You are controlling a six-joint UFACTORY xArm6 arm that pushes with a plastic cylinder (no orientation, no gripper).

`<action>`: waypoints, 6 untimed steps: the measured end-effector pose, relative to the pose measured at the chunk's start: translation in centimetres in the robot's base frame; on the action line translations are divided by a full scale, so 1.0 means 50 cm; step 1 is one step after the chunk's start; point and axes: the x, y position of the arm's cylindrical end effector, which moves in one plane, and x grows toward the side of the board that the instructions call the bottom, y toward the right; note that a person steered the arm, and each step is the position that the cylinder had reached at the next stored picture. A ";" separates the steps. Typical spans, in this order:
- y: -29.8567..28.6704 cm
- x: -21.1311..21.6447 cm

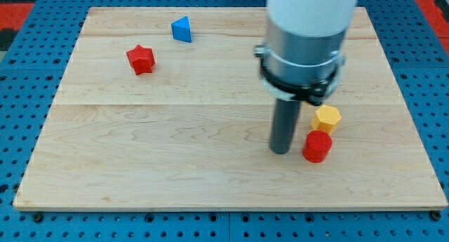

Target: Push the red star parallel to the triangle

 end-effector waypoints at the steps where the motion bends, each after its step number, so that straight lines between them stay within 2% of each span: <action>1: 0.049 0.000; 2: -0.156 -0.026; 3: -0.323 -0.169; 4: -0.409 -0.302; 5: -0.526 -0.335; 6: -0.530 -0.411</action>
